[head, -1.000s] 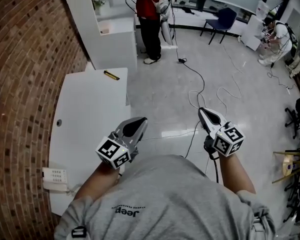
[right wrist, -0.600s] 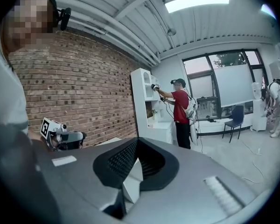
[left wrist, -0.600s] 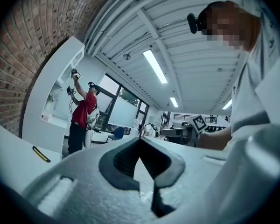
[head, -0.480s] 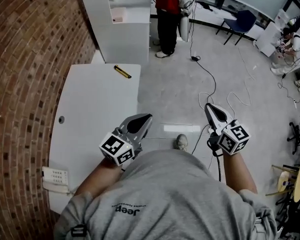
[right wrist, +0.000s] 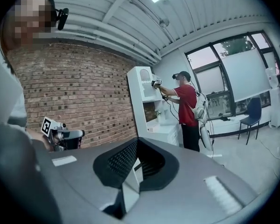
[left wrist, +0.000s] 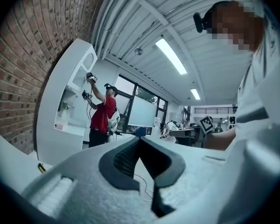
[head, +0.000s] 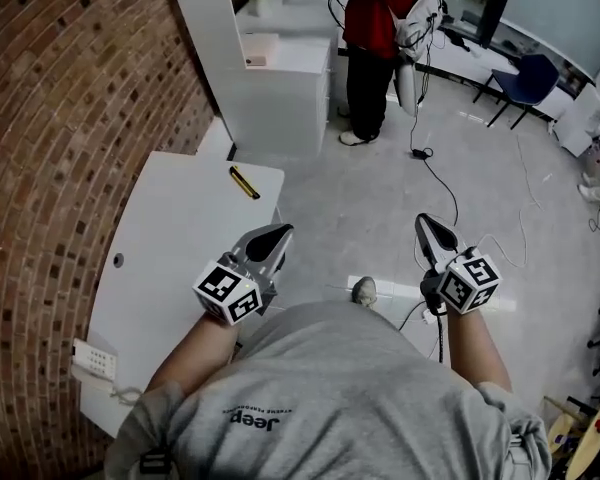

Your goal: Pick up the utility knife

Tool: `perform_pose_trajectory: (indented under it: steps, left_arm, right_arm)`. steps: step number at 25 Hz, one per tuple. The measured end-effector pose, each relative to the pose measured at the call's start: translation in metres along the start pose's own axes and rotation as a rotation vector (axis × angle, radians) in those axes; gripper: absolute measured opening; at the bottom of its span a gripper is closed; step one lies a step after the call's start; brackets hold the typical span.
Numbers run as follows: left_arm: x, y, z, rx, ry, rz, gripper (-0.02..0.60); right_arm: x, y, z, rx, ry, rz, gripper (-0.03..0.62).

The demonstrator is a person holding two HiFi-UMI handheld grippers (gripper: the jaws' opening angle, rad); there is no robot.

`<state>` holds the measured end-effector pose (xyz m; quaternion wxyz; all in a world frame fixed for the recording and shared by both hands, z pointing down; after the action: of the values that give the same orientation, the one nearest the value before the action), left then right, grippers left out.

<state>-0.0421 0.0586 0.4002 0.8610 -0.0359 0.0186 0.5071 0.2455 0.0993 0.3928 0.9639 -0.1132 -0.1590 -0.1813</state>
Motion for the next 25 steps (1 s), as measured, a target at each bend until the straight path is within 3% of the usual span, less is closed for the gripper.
perform_pose_trajectory:
  steps: [8,13,19,25]
  left_arm:
    - [-0.045,-0.174,-0.019,-0.033,-0.034,-0.083,-0.002]
    - [-0.070,-0.248,-0.022,-0.047,-0.042,-0.115,-0.002]
    - [-0.095,-0.291,-0.020,-0.061,-0.038,-0.105,-0.002]
    - [-0.130,-0.299,-0.016,-0.057,-0.015,-0.061,-0.002]
  right_arm:
    - [0.141,-0.069,-0.068,-0.049,0.042,-0.081,0.009]
    - [0.204,-0.100,-0.090,-0.070,0.047,-0.092,0.009]
    - [0.235,-0.129,-0.095,-0.088,0.038,-0.088,0.009]
    - [0.231,-0.159,-0.096,-0.090,0.036,-0.042,0.009]
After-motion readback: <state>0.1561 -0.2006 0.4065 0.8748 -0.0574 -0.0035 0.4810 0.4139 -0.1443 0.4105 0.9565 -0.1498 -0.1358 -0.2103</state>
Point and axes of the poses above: the fingertips, and each gripper's own axes: y backward along the fingers, x to its right, z out of its underside, the point moved 4 cm from there along y, backward along the fingers, and after that the axes turned 9 degrees about -y, right-handed, at the moved point
